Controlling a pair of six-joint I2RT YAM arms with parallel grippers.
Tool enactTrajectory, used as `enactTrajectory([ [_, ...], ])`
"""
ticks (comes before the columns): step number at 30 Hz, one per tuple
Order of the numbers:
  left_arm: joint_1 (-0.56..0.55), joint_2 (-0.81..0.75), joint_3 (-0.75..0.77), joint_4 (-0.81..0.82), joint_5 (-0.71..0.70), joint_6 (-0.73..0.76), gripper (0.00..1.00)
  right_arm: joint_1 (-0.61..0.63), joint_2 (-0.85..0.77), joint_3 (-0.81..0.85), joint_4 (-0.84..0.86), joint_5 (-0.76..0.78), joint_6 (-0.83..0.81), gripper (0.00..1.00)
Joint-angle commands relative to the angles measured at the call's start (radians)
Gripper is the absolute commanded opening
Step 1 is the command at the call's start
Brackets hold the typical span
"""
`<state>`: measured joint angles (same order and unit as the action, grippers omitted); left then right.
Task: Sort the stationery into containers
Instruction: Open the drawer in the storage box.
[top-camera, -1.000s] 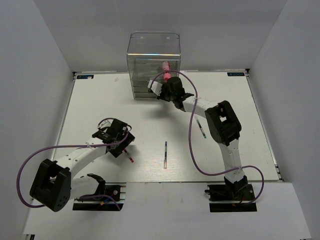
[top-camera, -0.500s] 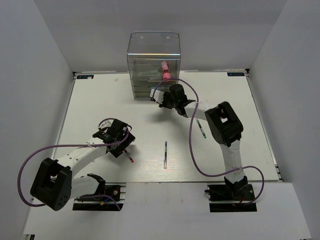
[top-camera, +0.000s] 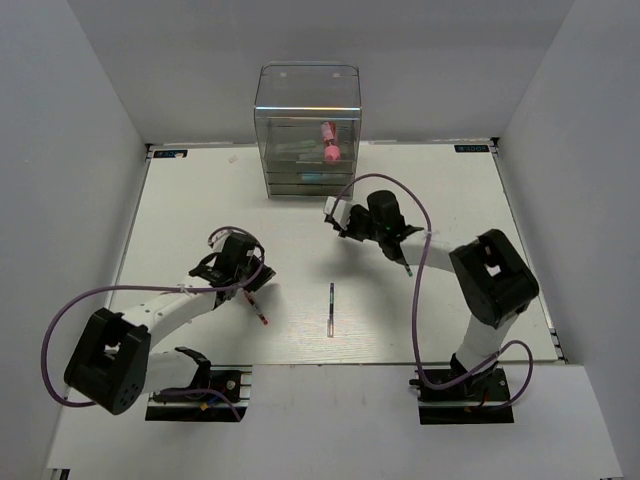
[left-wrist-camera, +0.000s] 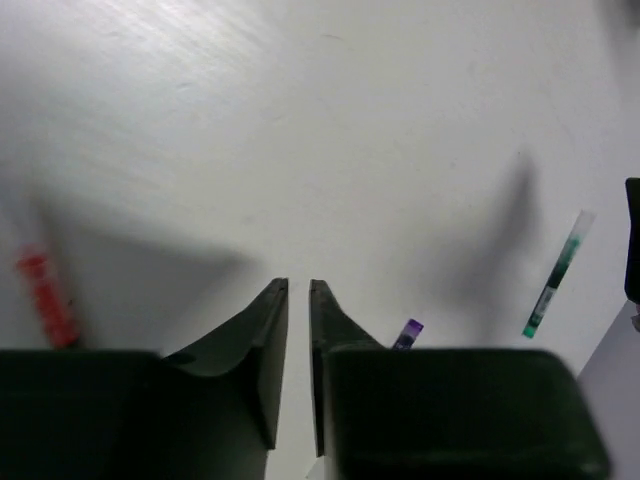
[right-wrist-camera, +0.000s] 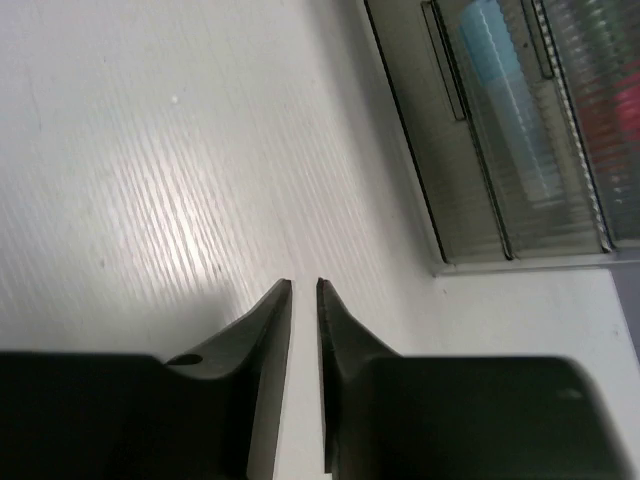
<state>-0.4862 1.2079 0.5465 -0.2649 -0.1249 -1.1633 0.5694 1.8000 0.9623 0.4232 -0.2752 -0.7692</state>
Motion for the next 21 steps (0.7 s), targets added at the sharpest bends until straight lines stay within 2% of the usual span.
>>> enactTrajectory([
  [1,0.006,0.076,0.048,0.233,0.073,0.04,0.23,-0.026,-0.098,-0.079,0.108,0.045,0.094,0.2],
  [2,0.006,0.153,0.108,0.259,0.082,0.063,0.2,-0.028,-0.109,-0.082,0.092,0.065,0.116,0.0],
  [5,0.006,0.302,0.238,0.27,0.125,0.076,0.18,-0.054,-0.163,-0.1,0.028,0.074,0.186,0.0],
  [8,0.006,0.392,0.324,0.352,0.159,0.067,0.19,-0.08,-0.231,-0.148,-0.003,0.07,0.212,0.0],
  [10,0.015,0.473,0.355,0.395,0.159,0.041,0.23,-0.101,-0.257,-0.178,-0.038,0.073,0.244,0.27],
  [11,0.015,0.498,0.377,0.426,0.171,0.024,0.25,-0.111,-0.274,-0.184,-0.05,0.074,0.252,0.53],
  [14,0.035,0.574,0.386,0.581,0.157,-0.077,0.35,-0.152,-0.312,-0.209,-0.09,0.064,0.277,0.76],
  [16,0.035,0.617,0.377,0.715,0.136,-0.12,0.48,-0.187,-0.329,-0.212,-0.13,0.044,0.295,0.74],
  [18,0.044,0.647,0.368,0.836,0.116,-0.173,0.56,-0.209,-0.335,-0.214,-0.173,0.021,0.314,0.59],
  [19,0.044,0.679,0.368,0.869,0.101,-0.199,0.6,-0.221,-0.343,-0.214,-0.181,0.001,0.318,0.43],
  [21,0.044,0.711,0.378,0.944,0.088,-0.219,0.63,-0.238,-0.346,-0.211,-0.217,-0.022,0.329,0.28],
])
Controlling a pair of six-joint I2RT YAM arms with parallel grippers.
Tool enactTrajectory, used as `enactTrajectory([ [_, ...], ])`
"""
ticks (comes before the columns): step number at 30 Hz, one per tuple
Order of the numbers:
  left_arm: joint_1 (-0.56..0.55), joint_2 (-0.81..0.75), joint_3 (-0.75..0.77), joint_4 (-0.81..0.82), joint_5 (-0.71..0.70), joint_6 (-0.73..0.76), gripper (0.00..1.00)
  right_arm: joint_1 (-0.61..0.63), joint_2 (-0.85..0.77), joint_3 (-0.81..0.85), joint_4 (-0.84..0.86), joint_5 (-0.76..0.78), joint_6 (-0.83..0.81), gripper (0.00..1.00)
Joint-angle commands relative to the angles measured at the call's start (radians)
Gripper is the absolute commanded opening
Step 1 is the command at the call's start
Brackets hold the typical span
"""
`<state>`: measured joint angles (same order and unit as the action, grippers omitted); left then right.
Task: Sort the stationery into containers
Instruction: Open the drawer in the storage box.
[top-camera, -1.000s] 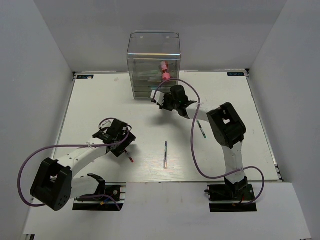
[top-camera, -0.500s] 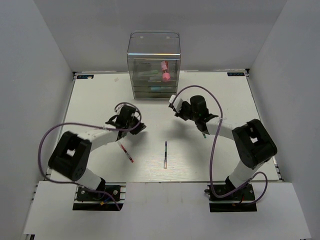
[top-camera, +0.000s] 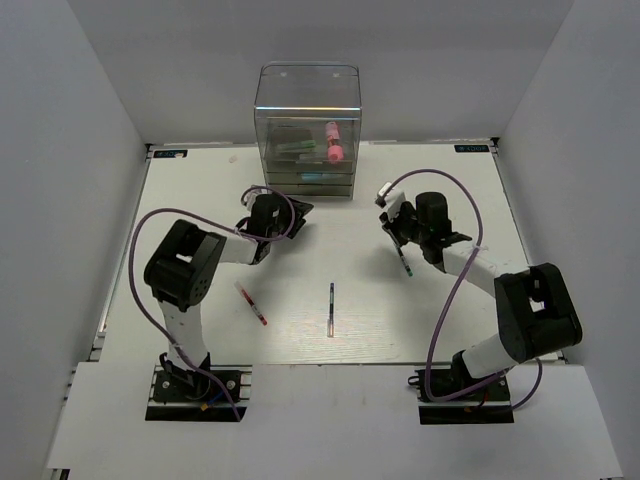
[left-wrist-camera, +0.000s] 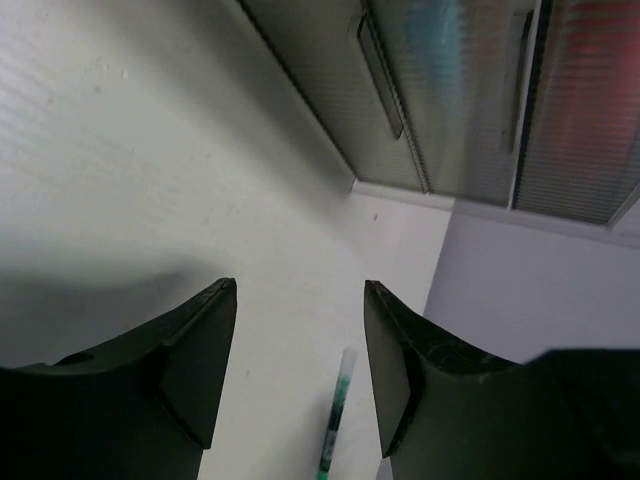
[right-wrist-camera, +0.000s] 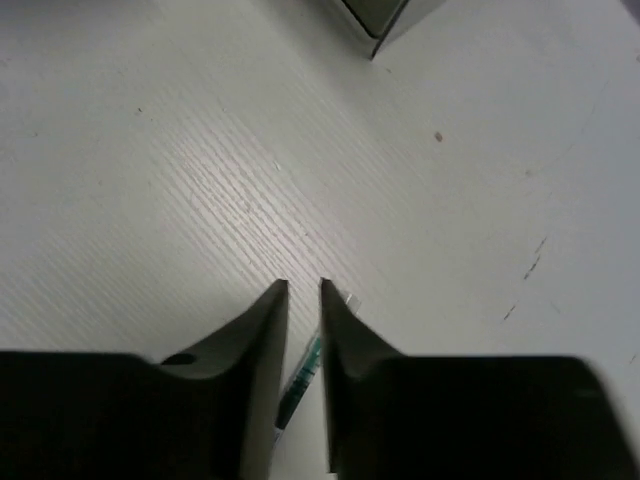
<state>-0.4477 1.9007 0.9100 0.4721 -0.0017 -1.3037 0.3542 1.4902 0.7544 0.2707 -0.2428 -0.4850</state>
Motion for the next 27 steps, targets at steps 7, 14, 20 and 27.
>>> enactTrajectory([
  [7,0.015,0.162,0.151,0.273,-0.081,-0.103,0.64,-0.05,-0.038,-0.006,-0.122,-0.127,0.028,0.04],
  [14,0.015,0.236,0.236,0.277,-0.122,-0.103,0.57,-0.063,-0.031,-0.003,-0.14,-0.141,0.022,0.01],
  [20,0.015,0.28,0.259,0.287,-0.164,-0.112,0.44,-0.066,-0.027,-0.001,-0.149,-0.147,0.019,0.0],
  [27,0.015,0.316,0.293,0.292,-0.207,-0.112,0.38,-0.066,-0.027,0.0,-0.157,-0.147,0.017,0.0],
])
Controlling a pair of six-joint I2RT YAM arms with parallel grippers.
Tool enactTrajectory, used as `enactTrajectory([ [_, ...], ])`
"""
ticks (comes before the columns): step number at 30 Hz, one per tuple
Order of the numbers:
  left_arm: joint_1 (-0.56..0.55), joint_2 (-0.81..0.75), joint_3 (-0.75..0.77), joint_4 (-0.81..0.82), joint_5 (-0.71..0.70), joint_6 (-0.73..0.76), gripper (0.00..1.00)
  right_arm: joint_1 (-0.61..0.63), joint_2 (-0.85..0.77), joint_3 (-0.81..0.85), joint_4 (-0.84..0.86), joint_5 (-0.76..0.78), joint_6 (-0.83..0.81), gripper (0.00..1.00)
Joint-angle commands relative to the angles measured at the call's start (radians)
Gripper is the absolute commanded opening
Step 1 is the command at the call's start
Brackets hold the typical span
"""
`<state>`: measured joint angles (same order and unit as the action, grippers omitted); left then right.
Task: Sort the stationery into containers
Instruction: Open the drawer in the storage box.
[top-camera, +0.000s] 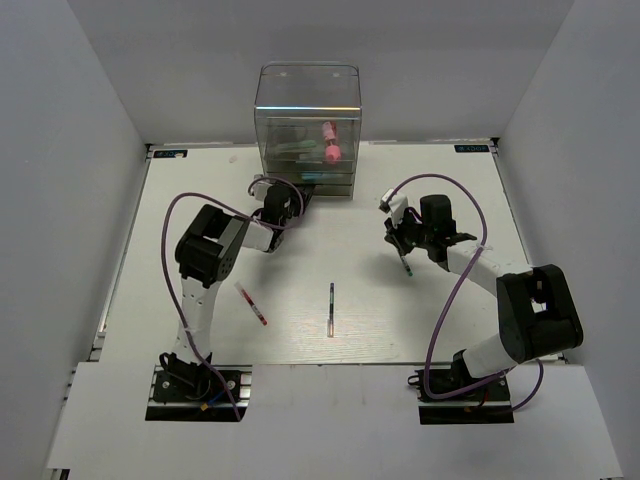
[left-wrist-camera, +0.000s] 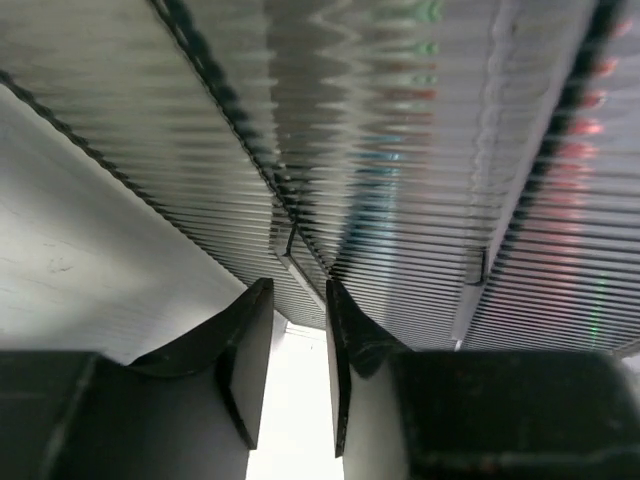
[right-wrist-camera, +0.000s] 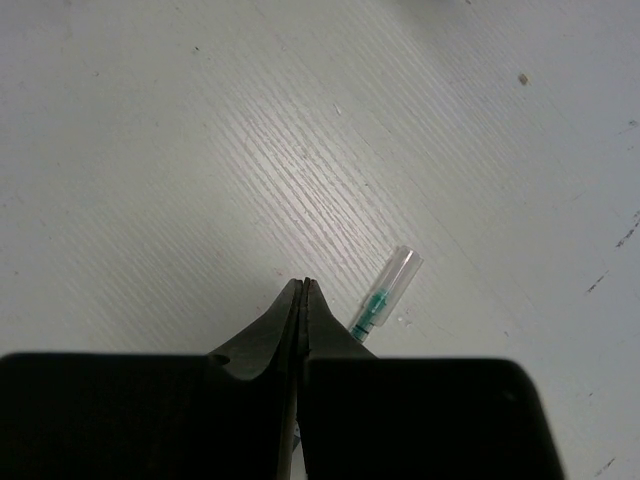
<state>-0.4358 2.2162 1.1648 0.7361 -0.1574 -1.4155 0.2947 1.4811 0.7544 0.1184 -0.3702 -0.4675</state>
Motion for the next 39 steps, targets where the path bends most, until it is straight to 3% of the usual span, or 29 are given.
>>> enactTrajectory([
  [1,0.003,0.01,0.038,0.038,-0.051,0.0,0.36,-0.006,-0.016,0.0,-0.005,-0.019,0.0,0.0],
  [6,0.003,0.02,0.049,0.039,-0.082,0.0,0.36,-0.006,-0.015,-0.006,-0.003,-0.016,-0.011,0.0],
  [9,0.003,0.03,0.049,0.066,-0.082,0.0,0.3,-0.008,-0.015,-0.009,-0.002,-0.018,-0.008,0.0],
  [12,0.003,0.039,0.039,0.088,-0.082,0.0,0.22,-0.005,-0.016,-0.009,-0.002,-0.019,-0.013,0.0],
  [13,0.003,0.039,0.039,0.101,-0.082,0.0,0.12,-0.008,-0.013,-0.009,-0.002,-0.019,-0.011,0.0],
  [16,0.003,0.05,0.021,0.156,-0.073,0.0,0.0,-0.008,-0.013,-0.012,-0.002,-0.019,-0.017,0.0],
  [26,-0.017,0.04,-0.054,0.215,-0.039,0.0,0.0,-0.008,-0.012,-0.015,-0.016,-0.026,-0.028,0.0],
  [29,-0.026,0.017,-0.092,0.238,-0.01,0.009,0.0,-0.008,-0.013,-0.013,-0.046,-0.029,-0.037,0.13],
  [31,-0.037,-0.007,-0.131,0.247,-0.001,0.018,0.0,-0.011,-0.01,-0.012,-0.059,-0.033,-0.033,0.34],
  [34,-0.046,-0.045,-0.186,0.259,0.019,0.018,0.0,-0.006,-0.012,-0.007,-0.083,-0.023,-0.01,0.52],
  [39,-0.069,-0.079,-0.22,0.23,0.019,0.038,0.0,-0.009,-0.015,-0.004,-0.103,0.014,0.035,0.58],
])
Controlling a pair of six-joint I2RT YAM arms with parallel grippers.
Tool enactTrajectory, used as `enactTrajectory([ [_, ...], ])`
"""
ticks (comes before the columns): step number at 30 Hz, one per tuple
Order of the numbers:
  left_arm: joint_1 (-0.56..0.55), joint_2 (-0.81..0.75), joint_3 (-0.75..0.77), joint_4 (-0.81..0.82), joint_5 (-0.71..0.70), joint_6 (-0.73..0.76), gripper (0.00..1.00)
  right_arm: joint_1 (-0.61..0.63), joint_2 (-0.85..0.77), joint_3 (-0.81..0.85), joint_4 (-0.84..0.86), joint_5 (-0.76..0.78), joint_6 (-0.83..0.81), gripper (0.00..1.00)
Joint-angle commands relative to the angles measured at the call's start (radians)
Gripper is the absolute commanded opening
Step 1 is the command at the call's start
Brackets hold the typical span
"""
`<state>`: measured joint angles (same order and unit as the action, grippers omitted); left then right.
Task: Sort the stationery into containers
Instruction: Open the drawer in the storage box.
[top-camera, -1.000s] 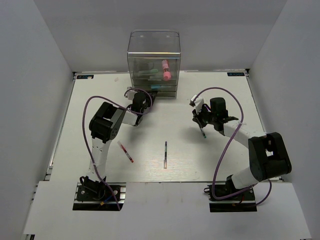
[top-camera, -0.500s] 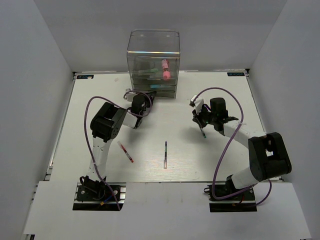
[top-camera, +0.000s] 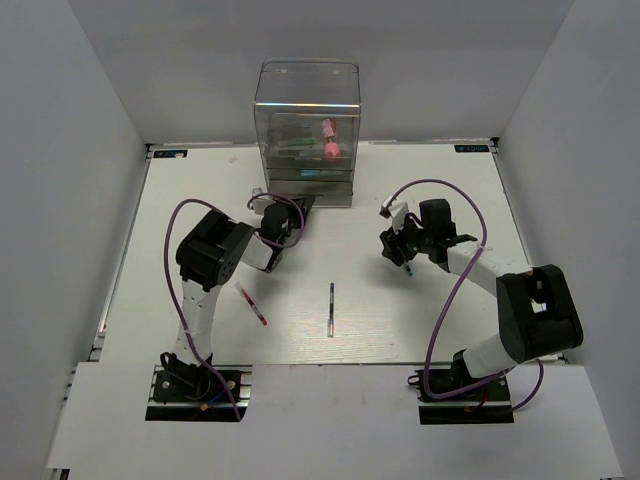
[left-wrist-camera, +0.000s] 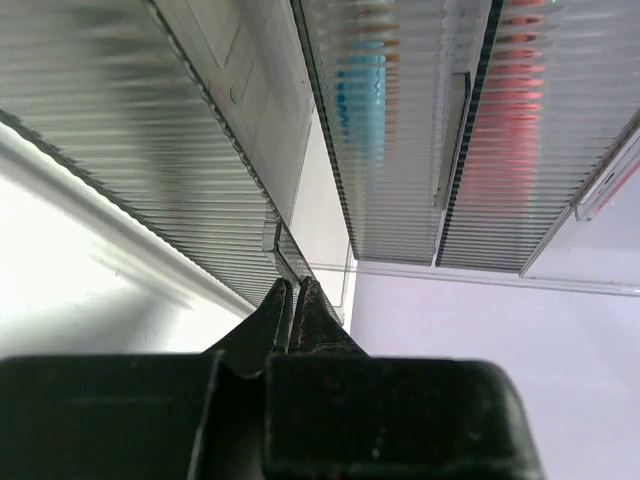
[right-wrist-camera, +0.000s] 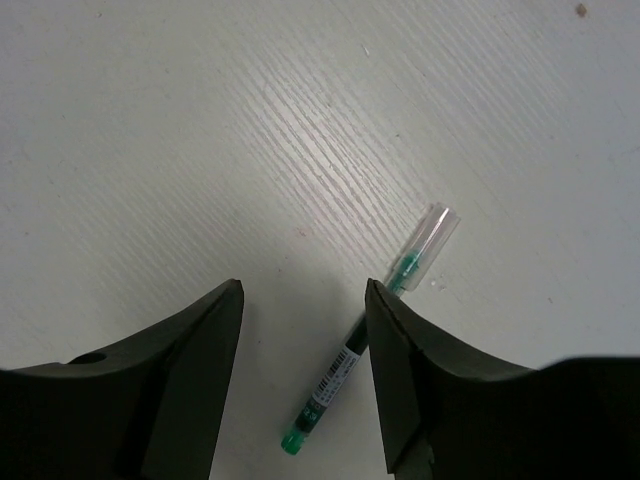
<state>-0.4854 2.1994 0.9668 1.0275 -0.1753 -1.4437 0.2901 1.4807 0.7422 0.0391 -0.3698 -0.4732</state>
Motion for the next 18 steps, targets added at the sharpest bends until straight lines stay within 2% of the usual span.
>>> enactTrajectory([
  [1,-0.028,-0.063,-0.022,-0.061,0.037,0.066,0.0,-0.006,-0.016,0.011,-0.022,0.025,0.051,0.58],
  [3,-0.028,-0.063,-0.022,-0.072,0.037,0.066,0.0,-0.003,-0.014,0.014,-0.028,0.049,0.064,0.6],
  [4,-0.028,-0.072,-0.013,-0.09,0.048,0.066,0.08,-0.003,-0.014,0.02,-0.03,0.06,0.068,0.6],
  [10,-0.028,-0.095,-0.008,-0.124,0.057,0.066,0.42,-0.003,0.013,0.031,-0.071,0.106,0.081,0.55],
  [13,-0.028,-0.133,-0.028,-0.133,0.071,0.088,0.5,-0.002,0.042,0.043,-0.093,0.141,0.087,0.51],
  [15,-0.028,-0.167,-0.037,-0.156,0.091,0.115,0.59,-0.003,0.053,0.046,-0.103,0.149,0.087,0.45],
  [16,-0.028,-0.181,-0.037,-0.187,0.091,0.135,0.59,-0.003,0.055,0.046,-0.108,0.154,0.087,0.44],
  [17,-0.028,-0.194,-0.048,-0.202,0.1,0.146,0.65,-0.002,0.058,0.048,-0.117,0.152,0.087,0.44],
  [18,-0.028,-0.208,-0.059,-0.217,0.109,0.158,0.65,0.0,0.064,0.051,-0.119,0.157,0.087,0.42],
])
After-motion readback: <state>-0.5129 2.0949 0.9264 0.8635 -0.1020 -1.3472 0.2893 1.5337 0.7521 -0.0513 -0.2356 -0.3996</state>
